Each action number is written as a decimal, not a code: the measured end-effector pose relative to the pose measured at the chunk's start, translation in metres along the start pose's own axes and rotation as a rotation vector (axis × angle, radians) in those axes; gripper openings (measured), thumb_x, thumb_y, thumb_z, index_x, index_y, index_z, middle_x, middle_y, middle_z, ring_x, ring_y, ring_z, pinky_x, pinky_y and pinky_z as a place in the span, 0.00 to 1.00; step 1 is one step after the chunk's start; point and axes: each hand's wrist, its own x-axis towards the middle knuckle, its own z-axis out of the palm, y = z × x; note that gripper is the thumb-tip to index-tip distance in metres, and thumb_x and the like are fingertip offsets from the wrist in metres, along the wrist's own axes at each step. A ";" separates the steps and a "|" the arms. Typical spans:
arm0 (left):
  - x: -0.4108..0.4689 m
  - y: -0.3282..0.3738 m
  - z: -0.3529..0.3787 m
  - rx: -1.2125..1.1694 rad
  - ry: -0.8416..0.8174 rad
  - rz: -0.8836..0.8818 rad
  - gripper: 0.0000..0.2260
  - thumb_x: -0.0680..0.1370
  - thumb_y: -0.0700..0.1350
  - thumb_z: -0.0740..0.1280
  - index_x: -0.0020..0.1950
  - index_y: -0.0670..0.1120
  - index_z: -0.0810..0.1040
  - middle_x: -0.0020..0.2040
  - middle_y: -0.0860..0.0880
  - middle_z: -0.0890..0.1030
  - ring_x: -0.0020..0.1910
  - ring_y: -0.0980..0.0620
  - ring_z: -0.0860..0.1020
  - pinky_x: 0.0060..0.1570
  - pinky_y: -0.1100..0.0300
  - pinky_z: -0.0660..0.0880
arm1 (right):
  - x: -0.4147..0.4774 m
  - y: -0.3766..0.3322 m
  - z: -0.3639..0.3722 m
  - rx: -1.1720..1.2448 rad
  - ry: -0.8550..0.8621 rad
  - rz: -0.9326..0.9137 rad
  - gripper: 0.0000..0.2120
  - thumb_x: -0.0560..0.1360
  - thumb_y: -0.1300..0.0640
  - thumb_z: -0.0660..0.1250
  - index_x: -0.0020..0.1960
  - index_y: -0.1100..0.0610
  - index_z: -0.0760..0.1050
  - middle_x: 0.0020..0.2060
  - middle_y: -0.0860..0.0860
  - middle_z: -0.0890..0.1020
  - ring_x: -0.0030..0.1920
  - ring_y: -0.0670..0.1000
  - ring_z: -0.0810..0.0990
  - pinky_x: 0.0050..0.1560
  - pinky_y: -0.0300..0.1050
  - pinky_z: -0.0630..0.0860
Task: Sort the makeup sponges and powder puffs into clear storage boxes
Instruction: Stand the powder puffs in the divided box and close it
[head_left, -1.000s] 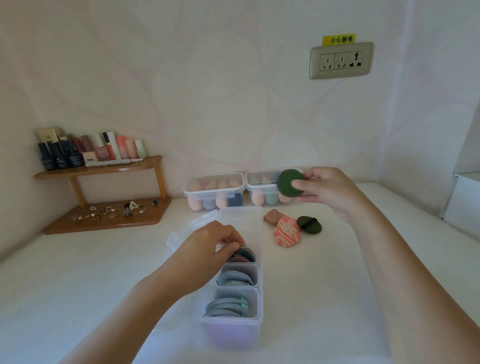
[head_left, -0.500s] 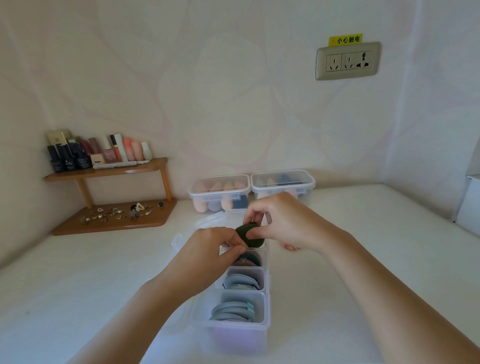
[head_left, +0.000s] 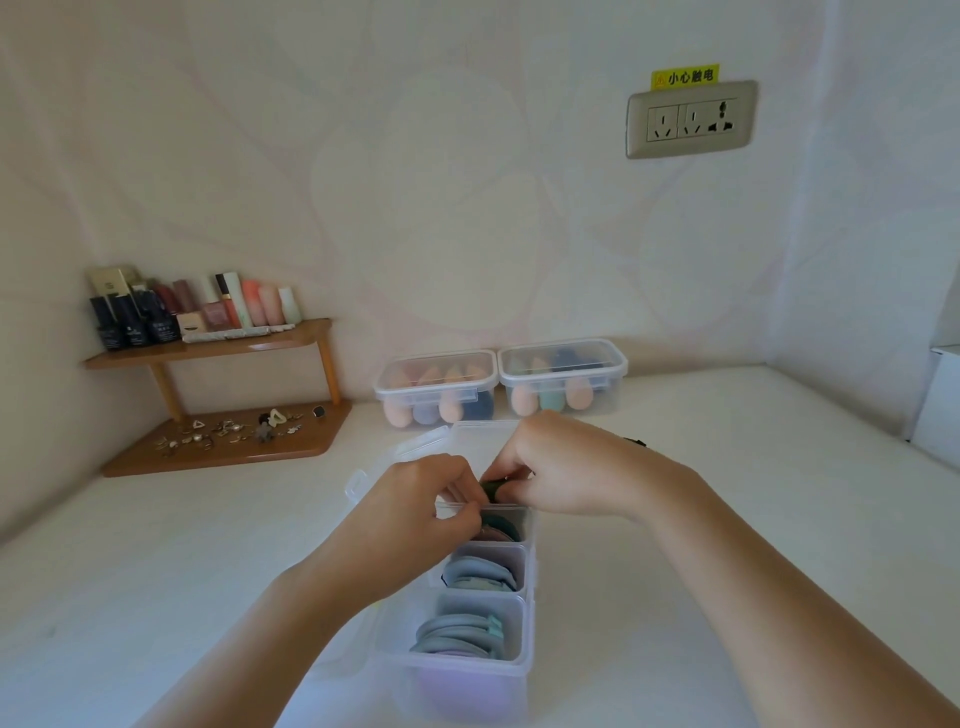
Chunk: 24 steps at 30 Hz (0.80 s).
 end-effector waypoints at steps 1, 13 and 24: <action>0.000 0.001 0.000 0.000 0.001 0.002 0.08 0.74 0.45 0.65 0.40 0.60 0.76 0.41 0.63 0.78 0.45 0.66 0.75 0.38 0.78 0.69 | -0.001 -0.002 -0.001 0.007 0.024 0.016 0.11 0.75 0.57 0.64 0.51 0.48 0.83 0.42 0.48 0.84 0.43 0.53 0.81 0.44 0.49 0.79; 0.000 0.003 0.000 -0.018 -0.005 0.013 0.08 0.75 0.46 0.66 0.40 0.60 0.76 0.41 0.65 0.78 0.45 0.67 0.75 0.37 0.79 0.68 | -0.002 -0.010 -0.004 -0.199 0.102 0.002 0.07 0.73 0.57 0.67 0.44 0.59 0.83 0.37 0.55 0.82 0.36 0.53 0.76 0.29 0.39 0.62; -0.001 0.005 0.002 -0.005 -0.056 0.057 0.11 0.77 0.48 0.64 0.55 0.63 0.71 0.49 0.68 0.74 0.51 0.72 0.71 0.41 0.78 0.67 | -0.007 -0.003 -0.013 0.005 -0.193 0.097 0.14 0.77 0.60 0.60 0.54 0.50 0.82 0.29 0.51 0.73 0.27 0.49 0.68 0.27 0.37 0.65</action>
